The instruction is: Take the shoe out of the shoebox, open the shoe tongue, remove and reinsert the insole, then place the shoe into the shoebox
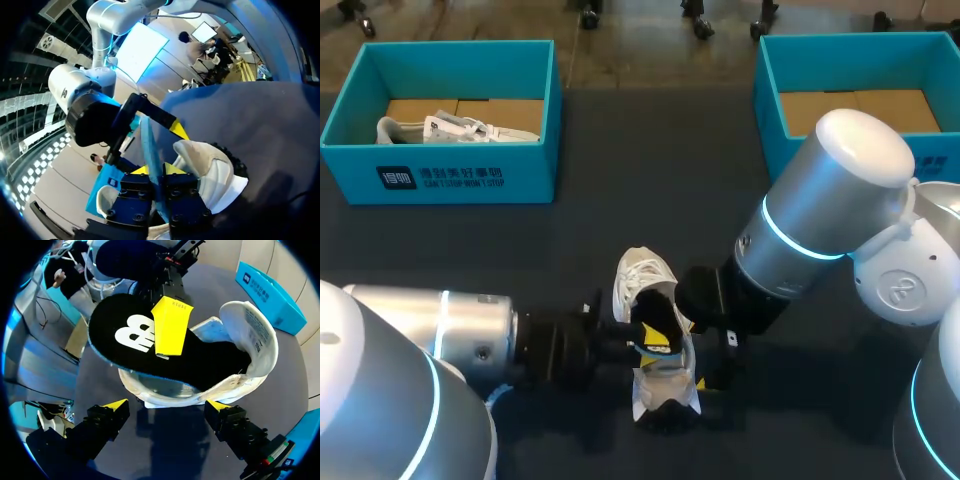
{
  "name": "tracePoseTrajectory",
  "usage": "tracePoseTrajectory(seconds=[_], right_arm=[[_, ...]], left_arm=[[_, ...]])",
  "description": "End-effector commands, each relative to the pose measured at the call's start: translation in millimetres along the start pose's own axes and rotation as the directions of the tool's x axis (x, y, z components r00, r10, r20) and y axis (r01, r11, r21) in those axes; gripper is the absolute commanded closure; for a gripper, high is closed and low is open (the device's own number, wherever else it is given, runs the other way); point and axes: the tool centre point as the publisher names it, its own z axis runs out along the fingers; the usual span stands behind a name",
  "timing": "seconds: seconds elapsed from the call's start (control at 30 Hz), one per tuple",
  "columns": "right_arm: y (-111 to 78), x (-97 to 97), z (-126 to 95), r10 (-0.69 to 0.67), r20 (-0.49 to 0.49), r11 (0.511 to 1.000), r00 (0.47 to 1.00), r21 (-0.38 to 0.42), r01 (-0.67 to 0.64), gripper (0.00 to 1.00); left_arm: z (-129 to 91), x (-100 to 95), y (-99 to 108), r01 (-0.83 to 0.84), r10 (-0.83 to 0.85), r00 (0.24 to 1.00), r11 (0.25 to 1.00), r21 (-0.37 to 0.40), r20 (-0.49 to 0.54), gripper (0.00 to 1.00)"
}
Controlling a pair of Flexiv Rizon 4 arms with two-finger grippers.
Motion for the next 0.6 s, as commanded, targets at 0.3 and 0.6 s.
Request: tracePoseTrajectory(seconds=[0.3, 0.6], right_arm=[[0.8, 0.6, 1.9, 0.001, 0.002, 1.000, 1.000, 0.001, -0.001, 0.00], [0.8, 0.6, 1.9, 0.001, 0.002, 1.000, 1.000, 0.001, -0.001, 0.00]], left_arm=[[22.9, 6.4, 28.9, -0.133, 0.137, 0.990, 0.987, -0.084, 0.043, 1.00], [16.7, -0.2, 27.4, -0.068, 0.072, 0.996, 0.996, -0.064, 0.056, 0.76]])
